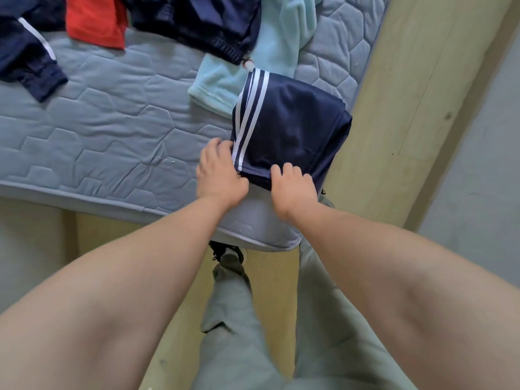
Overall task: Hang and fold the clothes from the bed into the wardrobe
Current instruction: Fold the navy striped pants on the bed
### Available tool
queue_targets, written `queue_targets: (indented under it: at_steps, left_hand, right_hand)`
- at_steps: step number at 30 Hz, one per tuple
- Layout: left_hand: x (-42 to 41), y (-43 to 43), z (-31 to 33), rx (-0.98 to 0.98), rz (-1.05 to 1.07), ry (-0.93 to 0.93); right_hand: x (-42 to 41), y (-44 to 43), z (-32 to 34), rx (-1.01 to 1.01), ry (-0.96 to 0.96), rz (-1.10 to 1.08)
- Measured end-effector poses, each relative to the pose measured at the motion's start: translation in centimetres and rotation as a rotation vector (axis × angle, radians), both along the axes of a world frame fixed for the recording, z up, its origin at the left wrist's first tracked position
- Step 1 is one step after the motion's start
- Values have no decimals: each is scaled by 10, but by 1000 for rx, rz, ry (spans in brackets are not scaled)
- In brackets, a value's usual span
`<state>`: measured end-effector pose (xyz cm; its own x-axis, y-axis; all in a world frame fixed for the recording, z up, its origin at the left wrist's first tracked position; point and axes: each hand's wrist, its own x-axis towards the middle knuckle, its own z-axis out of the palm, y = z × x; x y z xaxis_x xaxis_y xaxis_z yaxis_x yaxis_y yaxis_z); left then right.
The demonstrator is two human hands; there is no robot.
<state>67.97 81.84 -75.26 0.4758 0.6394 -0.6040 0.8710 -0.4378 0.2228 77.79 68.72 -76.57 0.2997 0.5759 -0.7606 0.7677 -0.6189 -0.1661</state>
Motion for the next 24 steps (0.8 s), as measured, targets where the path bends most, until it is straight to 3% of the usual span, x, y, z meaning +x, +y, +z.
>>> queue_targets:
  at_steps: [4, 6, 8, 11, 13, 17, 24]
  left_hand:
    - [0, -5, -14, -480, 1068, -55]
    - [-1, -9, -20, -677, 1320, -71]
    - [3, -14, -23, -765, 1395, -83]
    - [13, -20, -30, -827, 1434, -116]
    - [19, -21, -36, -840, 1435, -103]
    - [20, -21, -45, -845, 1452, -115]
    - [24, -25, -2, -887, 1484, -217]
  right_hand:
    - [-6, -8, -1, 75, -52, -215]
    - [-13, -10, 1, 105, -69, -484]
    - [-18, -6, 1, -48, 75, -966]
    - [-25, 2, 2, -332, 535, -1874]
    - [-30, 2, -3, -306, 771, -2213]
    - [-34, 0, -13, -114, 1002, -2492]
    - [-15, 9, 22, 189, 1068, -2658]
